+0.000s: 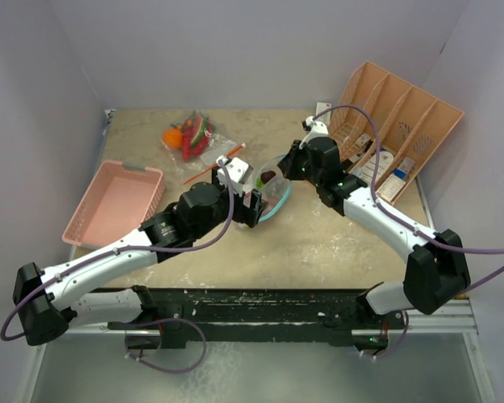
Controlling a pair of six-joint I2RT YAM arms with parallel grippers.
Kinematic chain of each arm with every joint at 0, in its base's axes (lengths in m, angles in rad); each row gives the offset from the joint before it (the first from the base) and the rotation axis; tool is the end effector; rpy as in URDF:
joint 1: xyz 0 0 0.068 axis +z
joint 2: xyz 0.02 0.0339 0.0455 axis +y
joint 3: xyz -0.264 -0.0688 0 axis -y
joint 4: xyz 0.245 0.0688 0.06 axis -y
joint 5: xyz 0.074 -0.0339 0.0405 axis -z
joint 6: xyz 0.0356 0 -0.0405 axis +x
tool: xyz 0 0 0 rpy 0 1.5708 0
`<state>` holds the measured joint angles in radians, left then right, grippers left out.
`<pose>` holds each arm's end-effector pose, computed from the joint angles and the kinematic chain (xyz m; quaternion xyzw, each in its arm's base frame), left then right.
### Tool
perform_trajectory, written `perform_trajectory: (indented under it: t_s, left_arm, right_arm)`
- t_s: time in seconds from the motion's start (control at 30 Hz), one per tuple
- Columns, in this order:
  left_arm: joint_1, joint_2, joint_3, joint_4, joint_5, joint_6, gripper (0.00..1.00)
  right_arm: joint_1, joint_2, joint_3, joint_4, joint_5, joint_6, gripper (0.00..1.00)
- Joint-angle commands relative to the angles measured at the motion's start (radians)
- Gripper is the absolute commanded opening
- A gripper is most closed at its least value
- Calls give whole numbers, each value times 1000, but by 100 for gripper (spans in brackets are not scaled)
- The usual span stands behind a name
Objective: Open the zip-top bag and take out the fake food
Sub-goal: Open the zipper of the food storage bag at the center of the board.
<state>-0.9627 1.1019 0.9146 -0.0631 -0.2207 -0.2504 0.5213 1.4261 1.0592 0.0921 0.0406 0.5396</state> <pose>0.1538 -0.2072 0.3354 0.2104 0.7593 -0.2760 0.5504 0.2935 0.1669 0.3131 0.0195 0.7970 0.2913 0.5287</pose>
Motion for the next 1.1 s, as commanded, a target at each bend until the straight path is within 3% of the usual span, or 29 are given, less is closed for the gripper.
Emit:
perform_trajectory:
  t_s: [0.0,0.17,0.4,0.53,0.67,0.87,1.07]
  left_arm:
    - [0,27,98,-19,-126,68,89]
    - [0,90,133,8,-143,139,96]
    - [3,244,201,-4,-227,177,87]
    - [39,254,200,-4,-203,138,70]
    - [81,224,188,-17,-149,98,31]
    - [122,141,166,-46,-70,65,0]
    - [134,123,151,-57,-52,45,0]
  right_arm:
    - [17,-55,-24,49,7,0,4]
    - [27,-92,-44,46,1,7,5]
    - [39,-147,-44,31,-7,19,6]
    - [39,-174,-92,18,-4,19,6]
    - [39,-190,-111,17,3,22,7]
    - [39,-163,-87,8,-10,17,11]
    - [88,-122,-78,39,-75,35,49]
